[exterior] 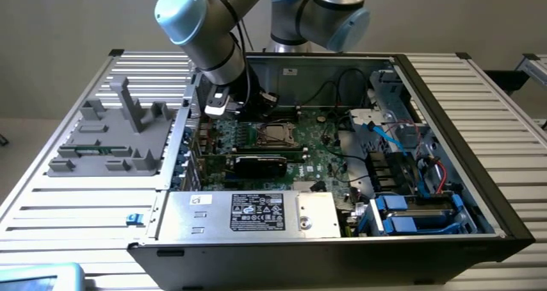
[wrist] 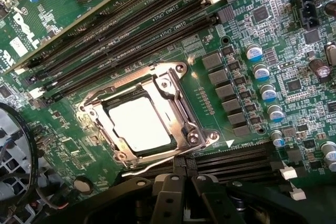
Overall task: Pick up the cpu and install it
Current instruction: 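Install the first cpu locking lever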
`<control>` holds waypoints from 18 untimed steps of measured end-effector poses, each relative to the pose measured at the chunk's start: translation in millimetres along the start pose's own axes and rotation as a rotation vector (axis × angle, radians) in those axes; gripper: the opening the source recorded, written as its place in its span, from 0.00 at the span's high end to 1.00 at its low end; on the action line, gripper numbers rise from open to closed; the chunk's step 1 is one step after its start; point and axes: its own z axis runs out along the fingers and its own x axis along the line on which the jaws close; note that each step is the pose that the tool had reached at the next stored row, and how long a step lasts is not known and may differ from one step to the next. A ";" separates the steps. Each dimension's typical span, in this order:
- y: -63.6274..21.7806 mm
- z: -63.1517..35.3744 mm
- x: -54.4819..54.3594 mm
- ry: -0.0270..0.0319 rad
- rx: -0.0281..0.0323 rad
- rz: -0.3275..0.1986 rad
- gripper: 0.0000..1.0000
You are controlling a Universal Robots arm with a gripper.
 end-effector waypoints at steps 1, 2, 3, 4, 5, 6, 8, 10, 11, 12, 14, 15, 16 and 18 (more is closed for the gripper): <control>0.0 0.2 0.2 0.0005 -0.0008 0.000 0.89; 0.0 0.5 0.4 0.0010 -0.0018 -0.001 0.89; -0.1 0.7 0.7 0.0012 -0.0026 -0.001 0.89; -0.2 0.8 1.1 0.0014 -0.0031 -0.001 0.89; -0.3 1.0 1.3 0.0017 -0.0036 -0.001 0.89; -0.5 1.1 1.7 0.0017 -0.0040 -0.002 0.89; -0.8 1.5 2.4 0.0020 -0.0048 -0.002 0.89; -1.2 2.0 3.5 0.0022 -0.0053 -0.002 0.89; -1.5 2.3 4.1 0.0024 -0.0055 -0.002 0.89; -1.8 2.6 4.7 0.0025 -0.0056 -0.002 0.89; -2.4 3.3 6.2 0.0026 -0.0059 -0.003 0.89; -2.6 3.6 6.8 0.0027 -0.0061 -0.003 0.89; -2.8 3.8 7.3 0.0028 -0.0063 -0.003 0.89; -3.3 4.3 8.3 0.0030 -0.0069 -0.003 0.89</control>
